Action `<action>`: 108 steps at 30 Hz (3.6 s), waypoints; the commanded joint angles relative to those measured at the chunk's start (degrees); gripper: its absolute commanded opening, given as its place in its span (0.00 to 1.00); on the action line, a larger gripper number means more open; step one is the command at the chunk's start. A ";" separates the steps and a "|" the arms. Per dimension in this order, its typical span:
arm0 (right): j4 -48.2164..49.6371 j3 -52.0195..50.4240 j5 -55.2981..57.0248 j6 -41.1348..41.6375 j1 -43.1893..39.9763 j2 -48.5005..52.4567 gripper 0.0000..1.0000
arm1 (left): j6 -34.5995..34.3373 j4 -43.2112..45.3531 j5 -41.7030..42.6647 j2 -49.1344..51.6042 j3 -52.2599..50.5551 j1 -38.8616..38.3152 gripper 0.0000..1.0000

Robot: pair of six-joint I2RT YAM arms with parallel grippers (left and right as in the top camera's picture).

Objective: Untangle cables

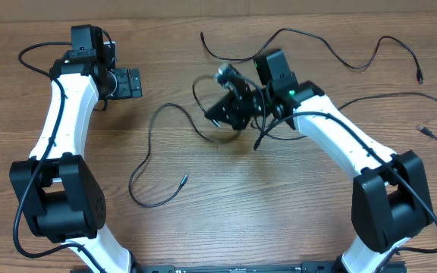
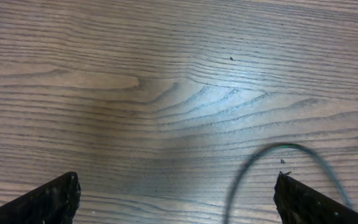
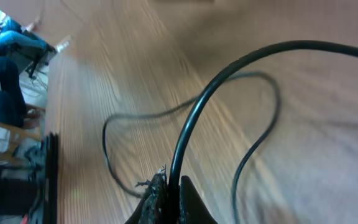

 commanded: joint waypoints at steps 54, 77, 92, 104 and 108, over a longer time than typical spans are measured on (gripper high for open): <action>-39.60 8.09 67.41 13.46 -46.97 -37.77 0.04 | 5.66 -1.42 6.99 -0.83 0.31 -0.39 1.00; -28.72 8.09 62.25 11.74 -63.49 -16.48 0.04 | 5.66 -1.42 6.99 -0.83 0.31 -0.39 0.99; -22.23 8.09 56.50 11.98 -72.78 -6.19 0.04 | 5.66 -1.42 6.97 -0.83 0.31 -0.39 0.99; -16.02 8.09 56.48 12.02 -72.81 0.57 0.43 | 5.66 -1.42 6.97 -0.83 0.31 -0.39 0.99; -15.04 8.09 56.35 12.22 -72.81 0.57 0.64 | 5.66 -1.42 6.99 -0.83 0.31 -0.39 1.00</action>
